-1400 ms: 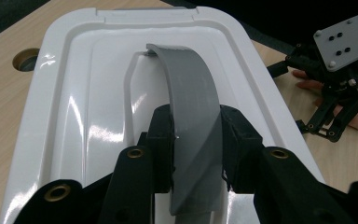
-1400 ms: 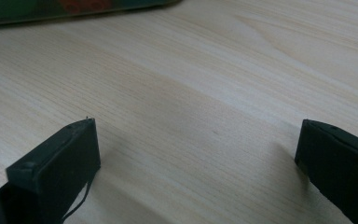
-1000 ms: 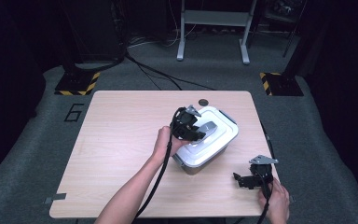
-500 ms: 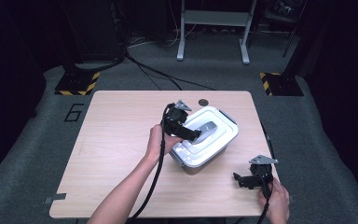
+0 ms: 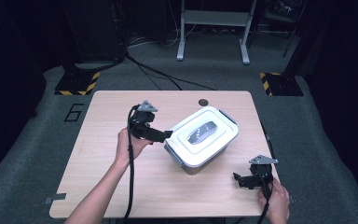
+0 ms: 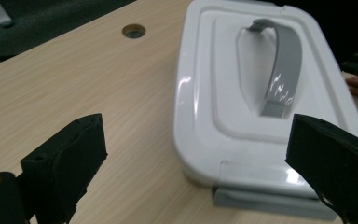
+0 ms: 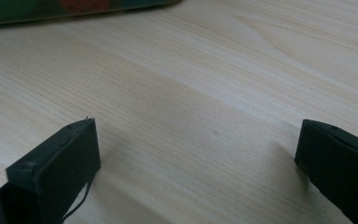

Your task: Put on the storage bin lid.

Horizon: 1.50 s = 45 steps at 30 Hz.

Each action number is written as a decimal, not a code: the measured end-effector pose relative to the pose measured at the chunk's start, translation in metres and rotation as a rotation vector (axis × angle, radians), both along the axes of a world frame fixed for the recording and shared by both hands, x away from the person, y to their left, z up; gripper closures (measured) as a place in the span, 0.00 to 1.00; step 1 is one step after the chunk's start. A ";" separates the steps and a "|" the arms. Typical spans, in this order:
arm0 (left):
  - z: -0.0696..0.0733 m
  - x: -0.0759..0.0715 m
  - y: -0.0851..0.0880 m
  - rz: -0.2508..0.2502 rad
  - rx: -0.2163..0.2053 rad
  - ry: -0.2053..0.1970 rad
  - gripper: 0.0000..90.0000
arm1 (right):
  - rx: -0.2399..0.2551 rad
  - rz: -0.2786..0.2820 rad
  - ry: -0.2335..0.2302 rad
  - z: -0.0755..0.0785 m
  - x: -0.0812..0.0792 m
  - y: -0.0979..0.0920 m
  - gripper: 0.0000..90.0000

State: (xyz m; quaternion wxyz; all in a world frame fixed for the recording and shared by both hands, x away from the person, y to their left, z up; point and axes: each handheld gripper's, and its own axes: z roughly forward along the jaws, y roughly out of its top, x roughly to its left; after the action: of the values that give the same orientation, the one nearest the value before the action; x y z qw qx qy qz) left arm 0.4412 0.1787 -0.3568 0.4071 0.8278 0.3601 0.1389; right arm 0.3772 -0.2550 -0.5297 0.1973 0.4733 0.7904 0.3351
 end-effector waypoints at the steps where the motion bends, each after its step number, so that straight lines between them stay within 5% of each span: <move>1: -0.003 -0.002 0.007 0.010 0.001 0.005 0.03 | 0.000 0.001 -0.001 0.000 0.000 0.000 0.00; 12: -0.034 -0.023 0.079 0.112 -0.039 0.031 0.00 | -0.003 -0.002 0.001 0.000 0.000 0.000 0.00; 20: -0.068 -0.036 0.114 0.201 -0.059 0.065 0.00 | -0.003 -0.002 0.001 0.000 0.000 0.000 0.00; 28: -0.104 -0.048 0.140 0.266 -0.021 0.081 0.00 | -0.003 -0.002 0.001 0.000 0.000 0.000 0.00; 34: -0.134 -0.062 0.156 0.337 0.094 0.079 0.00 | -0.003 -0.002 0.002 0.000 0.000 0.000 0.00; 43: -0.168 -0.065 0.186 0.430 0.100 0.122 0.00 | -0.002 -0.003 0.001 0.000 0.000 0.000 0.00; 45: -0.172 -0.064 0.189 0.465 0.090 0.082 0.00 | -0.002 -0.002 0.001 0.000 0.000 0.000 0.00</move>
State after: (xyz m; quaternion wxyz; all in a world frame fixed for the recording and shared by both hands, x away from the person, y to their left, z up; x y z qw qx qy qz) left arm 0.3771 0.3673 -0.5288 0.3119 0.7448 0.5508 0.2112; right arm 0.3772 -0.2546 -0.5298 0.1977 0.4742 0.7904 0.3337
